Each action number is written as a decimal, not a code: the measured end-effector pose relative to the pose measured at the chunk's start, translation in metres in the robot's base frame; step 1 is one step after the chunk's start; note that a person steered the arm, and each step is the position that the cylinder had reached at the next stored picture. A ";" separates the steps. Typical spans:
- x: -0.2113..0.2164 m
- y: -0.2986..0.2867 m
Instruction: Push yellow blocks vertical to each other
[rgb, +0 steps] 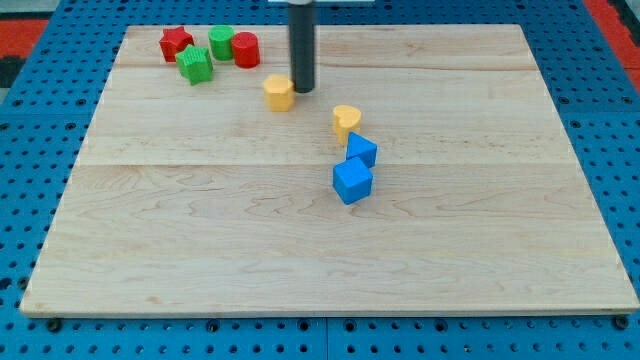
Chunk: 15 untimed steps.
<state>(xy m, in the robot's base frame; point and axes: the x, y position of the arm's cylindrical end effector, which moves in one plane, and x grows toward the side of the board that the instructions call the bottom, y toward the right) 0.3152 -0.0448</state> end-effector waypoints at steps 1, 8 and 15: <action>0.003 0.022; 0.153 0.141; 0.015 -0.025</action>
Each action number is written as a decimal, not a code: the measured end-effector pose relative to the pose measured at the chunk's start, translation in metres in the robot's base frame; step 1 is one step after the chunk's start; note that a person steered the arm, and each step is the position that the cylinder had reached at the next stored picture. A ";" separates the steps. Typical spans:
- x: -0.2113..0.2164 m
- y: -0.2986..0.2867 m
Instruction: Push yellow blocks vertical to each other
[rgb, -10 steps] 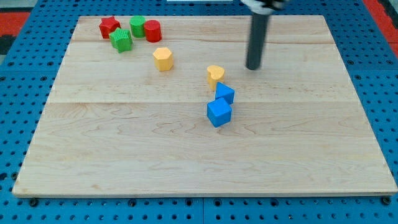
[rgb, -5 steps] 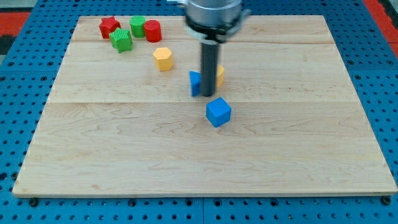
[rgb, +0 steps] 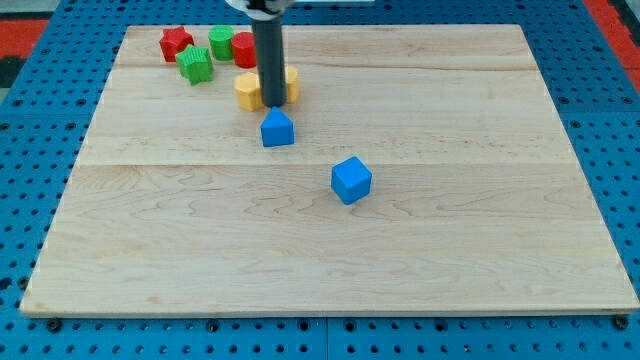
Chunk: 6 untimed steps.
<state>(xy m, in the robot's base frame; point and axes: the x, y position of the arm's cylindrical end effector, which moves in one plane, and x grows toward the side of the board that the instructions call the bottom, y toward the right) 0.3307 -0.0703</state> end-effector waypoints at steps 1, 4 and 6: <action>-0.013 -0.023; -0.029 0.014; 0.027 -0.046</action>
